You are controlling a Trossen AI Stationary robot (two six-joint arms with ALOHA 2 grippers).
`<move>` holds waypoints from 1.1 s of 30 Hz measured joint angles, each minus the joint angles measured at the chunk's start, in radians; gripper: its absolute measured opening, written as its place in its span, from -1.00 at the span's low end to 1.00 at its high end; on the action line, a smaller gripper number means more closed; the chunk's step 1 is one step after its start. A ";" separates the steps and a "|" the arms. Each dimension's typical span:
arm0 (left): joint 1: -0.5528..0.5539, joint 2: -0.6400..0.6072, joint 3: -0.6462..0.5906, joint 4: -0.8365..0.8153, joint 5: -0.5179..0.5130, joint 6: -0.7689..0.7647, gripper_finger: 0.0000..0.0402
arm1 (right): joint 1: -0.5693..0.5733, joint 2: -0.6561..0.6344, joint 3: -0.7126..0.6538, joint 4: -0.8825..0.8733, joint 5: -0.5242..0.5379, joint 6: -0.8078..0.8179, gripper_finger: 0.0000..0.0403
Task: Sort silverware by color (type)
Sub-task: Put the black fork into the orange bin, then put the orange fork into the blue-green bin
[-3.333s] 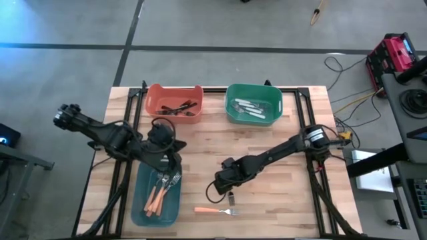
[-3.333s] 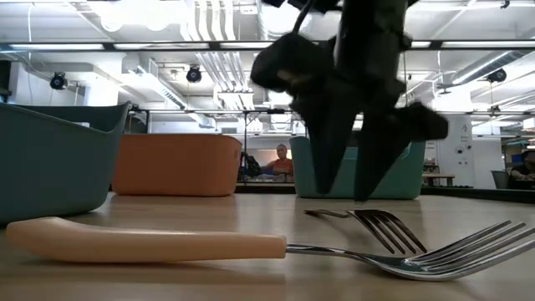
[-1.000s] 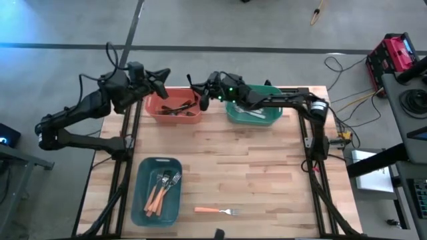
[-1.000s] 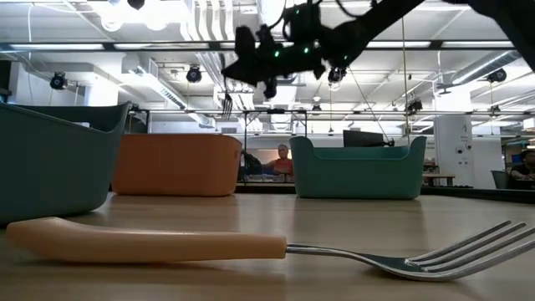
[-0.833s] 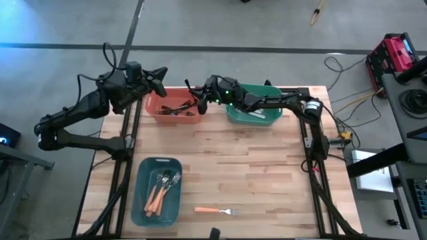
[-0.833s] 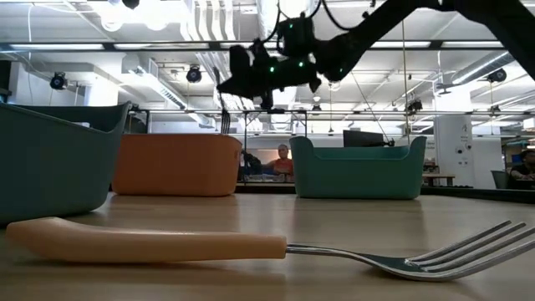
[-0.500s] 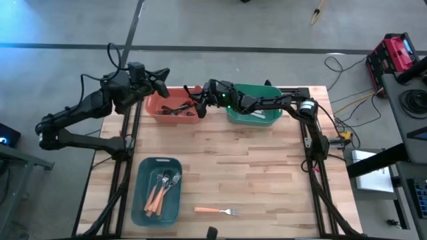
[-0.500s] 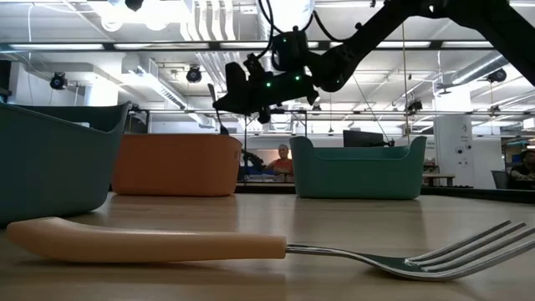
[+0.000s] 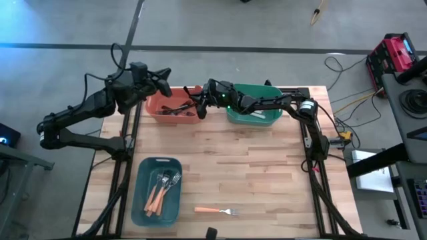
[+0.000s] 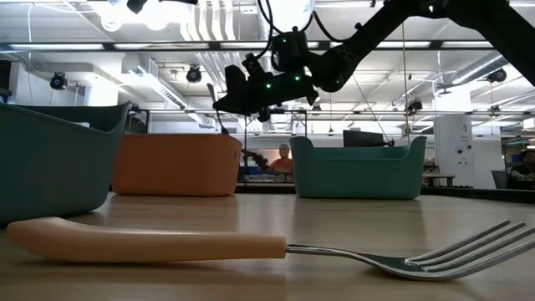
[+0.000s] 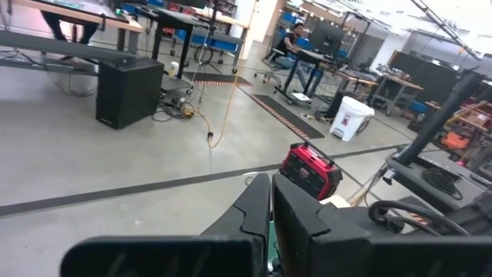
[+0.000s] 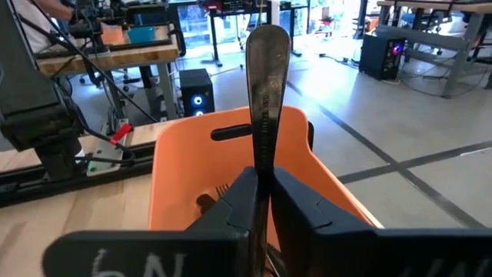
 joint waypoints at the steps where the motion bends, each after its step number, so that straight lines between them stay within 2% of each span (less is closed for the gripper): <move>1: 0.000 0.000 0.000 0.000 -0.012 0.000 -1.00 | 0.000 0.000 0.000 0.000 0.000 0.001 -0.84; 11: 0.000 0.000 0.000 0.002 -0.046 -0.010 -1.00 | 0.000 -0.003 0.000 -0.022 0.001 0.041 -0.41; 15: 0.000 0.000 0.000 -0.020 -0.046 -0.010 -1.00 | -0.004 -0.058 0.000 -0.121 0.001 0.037 -0.34; 19: 0.000 0.000 0.000 -0.046 -0.044 -0.010 -1.00 | -0.007 -0.141 0.041 -0.300 0.003 0.054 -0.33; 23: 0.000 -0.001 0.000 -0.066 -0.031 -0.011 -1.00 | -0.009 -0.195 0.140 -0.615 0.005 0.142 -0.39; 27: -0.002 -0.007 0.022 -0.119 0.090 -0.051 -1.00 | -0.039 -0.247 0.336 -1.129 0.012 0.268 -0.51; 30: -0.006 -0.012 0.034 -0.166 0.181 -0.090 -1.00 | -0.086 -0.266 0.466 -1.510 0.082 0.296 -0.66; 33: -0.012 -0.010 0.034 -0.177 0.237 -0.098 -1.00 | -0.140 -0.260 0.524 -1.754 0.117 0.305 -0.84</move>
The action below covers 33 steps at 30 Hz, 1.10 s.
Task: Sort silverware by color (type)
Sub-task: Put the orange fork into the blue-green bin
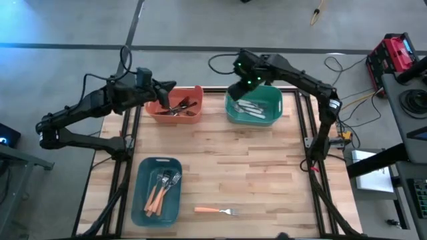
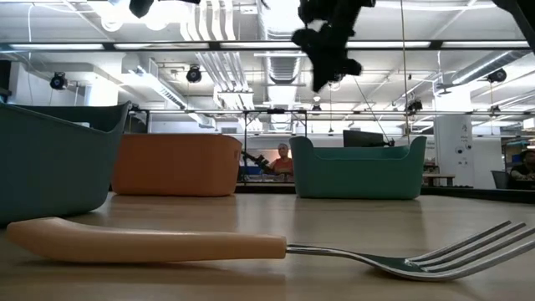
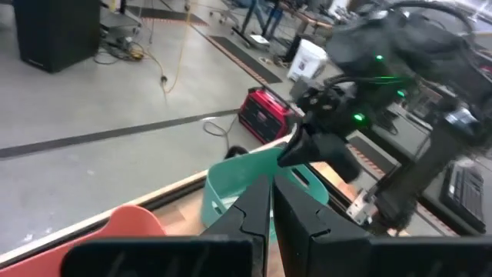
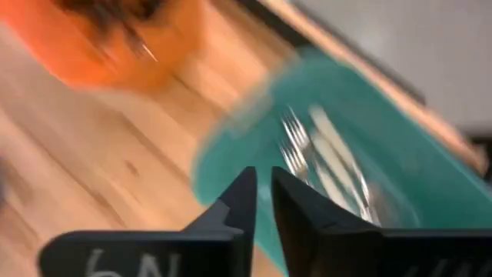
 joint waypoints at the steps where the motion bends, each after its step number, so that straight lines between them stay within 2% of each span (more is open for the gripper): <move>1: 0.000 0.001 0.000 0.001 0.014 0.000 -1.00 | -0.016 0.001 0.001 -0.052 -0.004 0.010 -0.90; 6: 0.000 0.005 0.000 0.001 0.017 0.000 -1.00 | -0.077 0.002 -0.031 -0.240 0.017 0.045 -0.95; 8: 0.000 0.005 0.000 0.001 0.017 0.000 -1.00 | -0.072 -0.009 -0.059 -0.210 0.014 0.057 -0.96; 10: 0.000 0.005 0.000 0.001 0.017 0.000 -1.00 | -0.045 -0.017 -0.080 -0.102 0.017 0.056 -0.96; 13: 0.000 0.008 0.000 0.001 0.017 0.000 -1.00 | -0.035 -0.015 -0.105 0.034 0.104 0.048 -0.96; 16: 0.000 0.008 0.000 0.000 0.017 0.000 -1.00 | -0.066 -0.010 -0.131 -0.014 0.155 0.089 -0.96; 19: -0.004 0.008 0.000 0.000 0.017 -0.004 -1.00 | -0.068 -0.020 -0.163 -0.155 0.150 0.116 -0.96; 22: -0.004 0.008 0.000 -0.001 0.017 -0.007 -1.00 | -0.019 -0.046 -0.211 -0.153 0.117 0.116 -0.96; 26: -0.009 0.019 0.000 -0.003 0.055 -0.012 -1.00 | 0.055 -0.123 -0.245 -0.075 0.124 0.134 -0.96; 30: -0.038 0.046 0.000 0.001 0.122 -0.030 -1.00 | 0.116 -0.256 -0.298 -0.029 0.128 0.174 -0.96; 33: -0.086 0.077 -0.001 0.002 0.131 -0.030 -1.00 | 0.190 -0.374 -0.386 0.020 0.122 0.187 -0.96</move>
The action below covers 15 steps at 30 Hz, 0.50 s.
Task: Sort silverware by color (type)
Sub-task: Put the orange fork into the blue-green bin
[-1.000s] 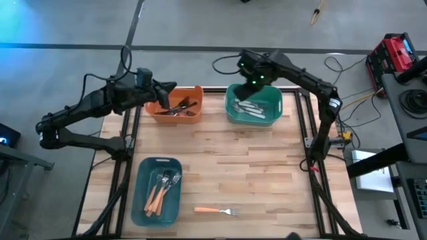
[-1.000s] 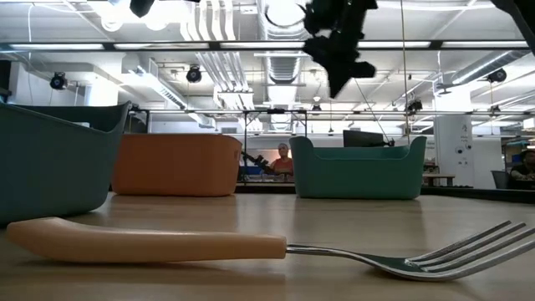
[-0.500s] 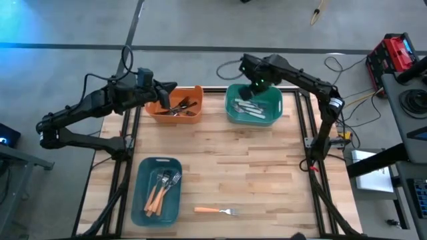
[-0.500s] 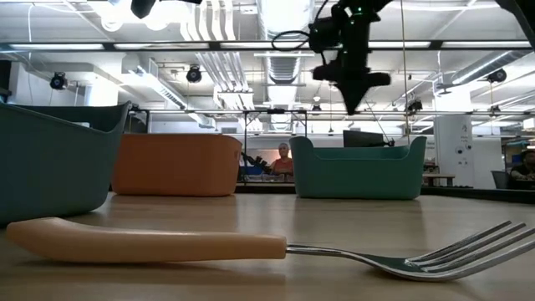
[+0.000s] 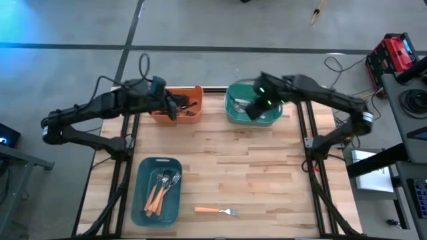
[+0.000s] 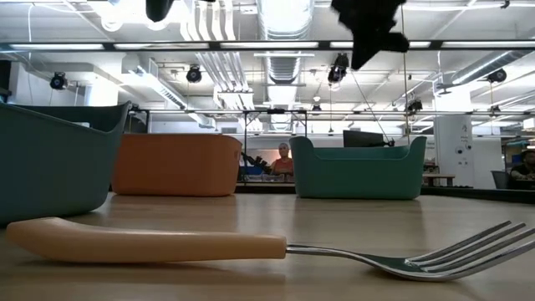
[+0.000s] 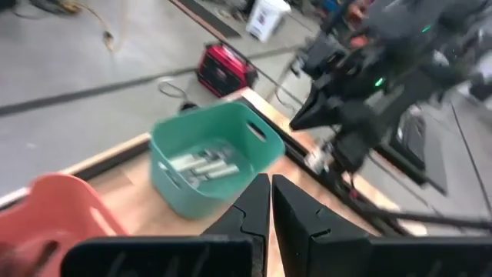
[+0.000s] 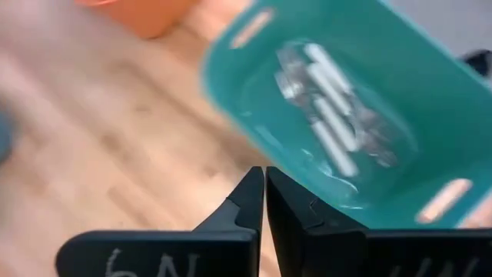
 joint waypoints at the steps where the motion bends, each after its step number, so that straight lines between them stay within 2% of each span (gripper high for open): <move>1: -0.017 0.011 0.000 0.000 0.001 0.001 -1.00 | 0.032 -0.040 -0.038 0.031 -0.002 0.003 -0.96; 3: -0.051 0.037 0.000 0.005 0.003 0.002 -1.00 | 0.101 -0.117 -0.124 0.121 0.003 0.024 -0.96; 6: -0.100 0.076 0.000 0.028 0.004 0.002 -1.00 | 0.198 -0.210 -0.258 0.281 0.067 0.081 -0.96; 10: -0.167 0.129 0.007 0.053 0.017 0.001 -1.00 | 0.308 -0.295 -0.414 0.470 0.106 0.062 -0.96; 15: -0.243 0.209 0.040 0.055 0.018 -0.003 -1.00 | 0.397 -0.344 -0.557 0.542 0.103 0.059 -0.96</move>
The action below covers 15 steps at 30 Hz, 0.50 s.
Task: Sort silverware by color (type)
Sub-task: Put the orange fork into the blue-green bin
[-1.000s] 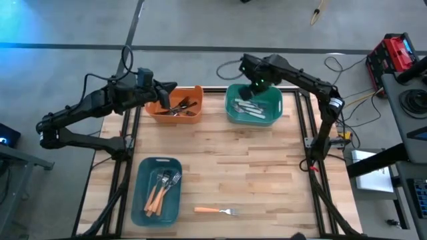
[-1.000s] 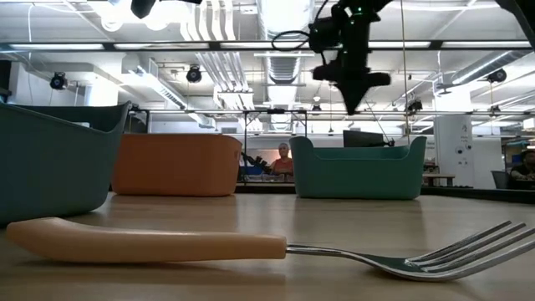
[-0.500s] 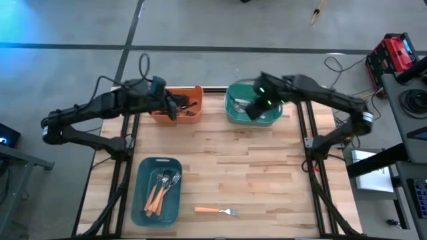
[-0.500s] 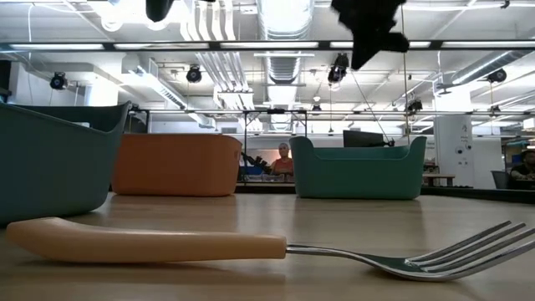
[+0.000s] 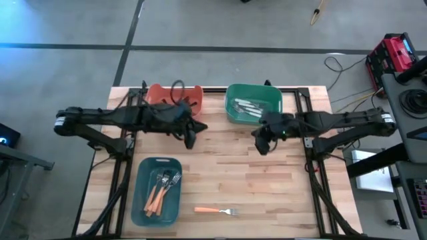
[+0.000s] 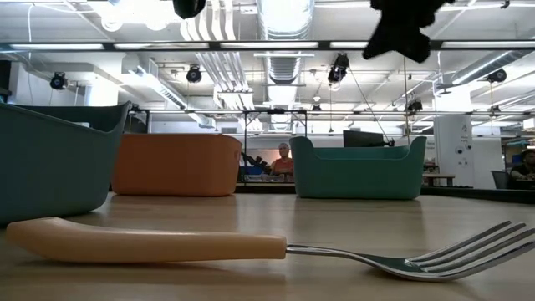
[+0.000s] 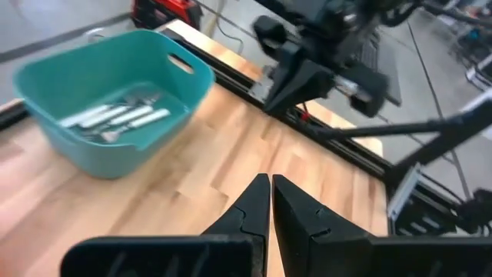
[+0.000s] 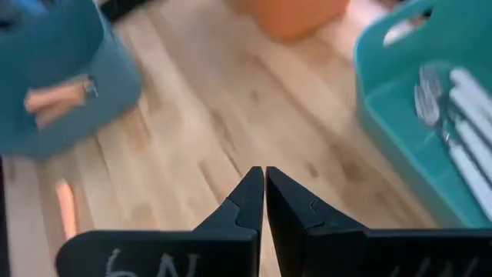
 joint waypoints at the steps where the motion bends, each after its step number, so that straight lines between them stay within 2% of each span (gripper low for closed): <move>1: -0.012 0.020 0.010 0.000 0.000 0.000 -1.00 | 0.016 -0.008 -0.024 0.000 0.000 0.001 -0.96; 6: -0.070 0.120 0.069 -0.007 0.004 0.000 -1.00 | 0.107 -0.048 -0.108 -0.001 -0.016 0.069 -0.96; 12: -0.139 0.242 0.181 -0.089 0.138 -0.013 -1.00 | 0.253 -0.084 -0.132 -0.002 -0.062 0.110 -0.96; 15: -0.188 0.312 0.250 -0.161 0.157 -0.021 -1.00 | 0.320 -0.091 -0.125 -0.003 -0.060 0.117 -0.96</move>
